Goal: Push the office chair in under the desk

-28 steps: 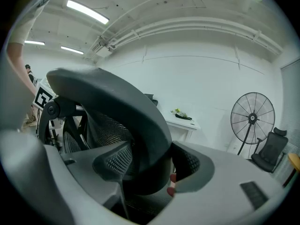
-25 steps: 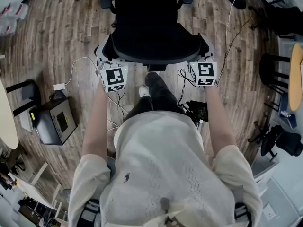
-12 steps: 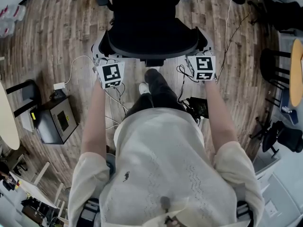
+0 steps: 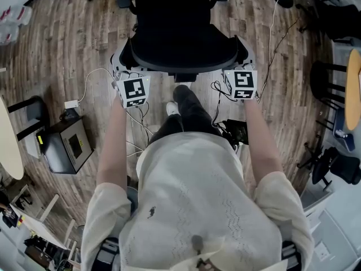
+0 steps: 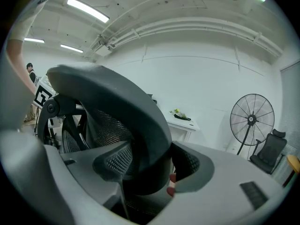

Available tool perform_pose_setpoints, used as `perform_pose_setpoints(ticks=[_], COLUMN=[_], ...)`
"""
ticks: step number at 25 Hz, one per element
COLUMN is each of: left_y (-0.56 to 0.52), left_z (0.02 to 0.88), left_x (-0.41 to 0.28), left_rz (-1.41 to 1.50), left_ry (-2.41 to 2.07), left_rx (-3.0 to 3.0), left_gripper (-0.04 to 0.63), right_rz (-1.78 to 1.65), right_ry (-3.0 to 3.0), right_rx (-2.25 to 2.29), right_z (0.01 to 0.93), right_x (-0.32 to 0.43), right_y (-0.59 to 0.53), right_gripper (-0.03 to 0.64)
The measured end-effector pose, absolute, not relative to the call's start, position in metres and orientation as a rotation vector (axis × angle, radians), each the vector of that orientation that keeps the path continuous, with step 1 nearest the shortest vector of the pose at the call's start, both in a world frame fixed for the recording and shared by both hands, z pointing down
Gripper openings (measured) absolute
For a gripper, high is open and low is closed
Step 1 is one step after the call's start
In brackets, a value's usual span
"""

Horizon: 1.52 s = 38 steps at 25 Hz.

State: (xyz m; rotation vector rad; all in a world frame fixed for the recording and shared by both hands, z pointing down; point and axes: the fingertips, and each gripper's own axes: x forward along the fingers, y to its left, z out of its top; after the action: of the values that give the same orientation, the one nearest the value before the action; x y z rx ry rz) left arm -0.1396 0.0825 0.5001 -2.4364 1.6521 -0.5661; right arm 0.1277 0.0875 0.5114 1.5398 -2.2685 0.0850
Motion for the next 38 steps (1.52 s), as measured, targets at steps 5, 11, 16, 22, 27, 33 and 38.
perform_pose_setpoints(ticks=[5,11,16,22,27,33,38], left_y=[0.068,0.044,0.025,-0.001,-0.013,-0.025,-0.03], left_z=[0.502,0.5,0.499,0.498,0.495,0.494,0.494], left_x=[-0.142,-0.141,-0.145,-0.141,-0.136,-0.13,-0.123], left_rz=[-0.563,-0.564,-0.562,-0.56,-0.56,-0.563,-0.566], left_ry=[1.649,1.642,1.637,1.632,1.637,1.641,1.644], left_rx=[-2.436,-2.439,-2.439,-2.447,-2.444,-2.439,-2.433], left_gripper=[0.238,0.238,0.238,0.238,0.238,0.238,0.238], right_rz=[0.081,0.09,0.087,0.091,0.098,0.092,0.098], right_ry=[-2.267,-2.264,-2.261,-2.264,-2.266,-2.268,-2.272], right_rx=[1.547,1.552,1.556,1.557,1.552,1.545,1.543], right_z=[0.513,0.511,0.51,0.509,0.507,0.505,0.505], right_x=[0.125,0.126,0.122,0.127,0.132,0.137,0.144], right_y=[0.073,0.051,0.033,0.008,-0.005,-0.017,-0.023], right_gripper=[0.273,0.273,0.273,0.273,0.272,0.272,0.27])
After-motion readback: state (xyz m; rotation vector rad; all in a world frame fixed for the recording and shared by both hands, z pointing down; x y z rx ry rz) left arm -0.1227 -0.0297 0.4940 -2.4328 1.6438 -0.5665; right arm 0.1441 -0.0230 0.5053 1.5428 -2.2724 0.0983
